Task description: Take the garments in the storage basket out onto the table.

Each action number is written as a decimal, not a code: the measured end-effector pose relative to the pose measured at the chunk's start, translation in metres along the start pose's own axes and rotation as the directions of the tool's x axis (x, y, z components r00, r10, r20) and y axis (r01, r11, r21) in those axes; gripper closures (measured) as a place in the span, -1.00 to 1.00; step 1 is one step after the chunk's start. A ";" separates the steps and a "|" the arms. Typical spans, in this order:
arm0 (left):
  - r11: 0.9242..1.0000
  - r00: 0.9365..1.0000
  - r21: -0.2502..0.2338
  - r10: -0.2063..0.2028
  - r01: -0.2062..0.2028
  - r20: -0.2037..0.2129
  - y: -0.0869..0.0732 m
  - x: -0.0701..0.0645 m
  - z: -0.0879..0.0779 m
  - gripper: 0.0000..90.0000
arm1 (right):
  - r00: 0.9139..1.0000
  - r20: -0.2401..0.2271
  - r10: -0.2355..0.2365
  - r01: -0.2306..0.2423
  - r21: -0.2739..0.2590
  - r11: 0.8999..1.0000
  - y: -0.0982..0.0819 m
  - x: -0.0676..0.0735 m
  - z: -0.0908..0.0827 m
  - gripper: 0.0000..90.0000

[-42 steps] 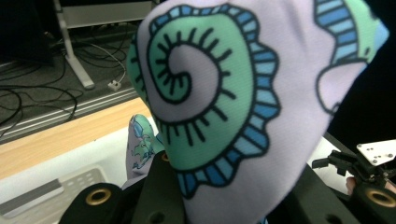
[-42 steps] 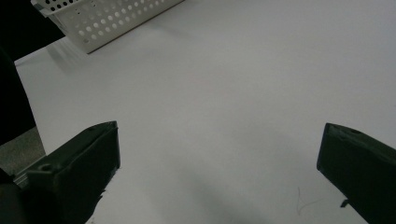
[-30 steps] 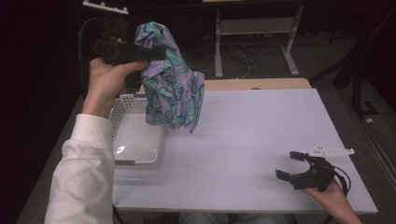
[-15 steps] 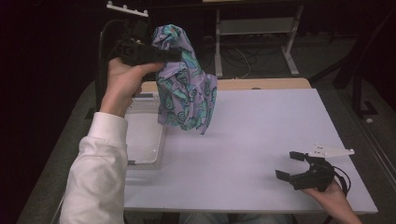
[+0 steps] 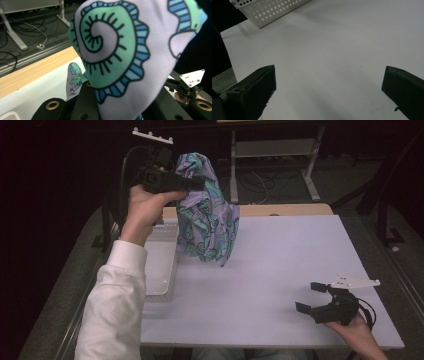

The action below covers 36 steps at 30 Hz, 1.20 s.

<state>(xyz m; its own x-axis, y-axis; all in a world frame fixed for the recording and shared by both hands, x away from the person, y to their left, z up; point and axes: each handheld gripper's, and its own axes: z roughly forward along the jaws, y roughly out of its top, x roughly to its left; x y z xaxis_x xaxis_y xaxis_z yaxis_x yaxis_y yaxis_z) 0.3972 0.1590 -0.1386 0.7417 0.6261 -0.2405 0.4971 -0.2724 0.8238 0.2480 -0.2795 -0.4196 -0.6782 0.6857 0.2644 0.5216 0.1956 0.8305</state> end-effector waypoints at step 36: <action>0.999 0.993 0.036 -0.003 -0.001 0.114 -0.027 0.007 0.072 0.66 | 1.000 -0.002 -0.009 0.009 -0.003 1.000 0.000 0.000 -0.001 -1.00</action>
<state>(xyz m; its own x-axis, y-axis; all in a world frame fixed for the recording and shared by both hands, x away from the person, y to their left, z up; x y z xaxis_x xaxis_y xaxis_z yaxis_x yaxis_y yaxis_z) 0.4213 0.1183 -0.1991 0.7868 0.5396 -0.2997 0.5120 -0.2994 0.8051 0.2477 -0.2802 -0.4194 -0.6840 0.6822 0.2582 0.5140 0.1997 0.8342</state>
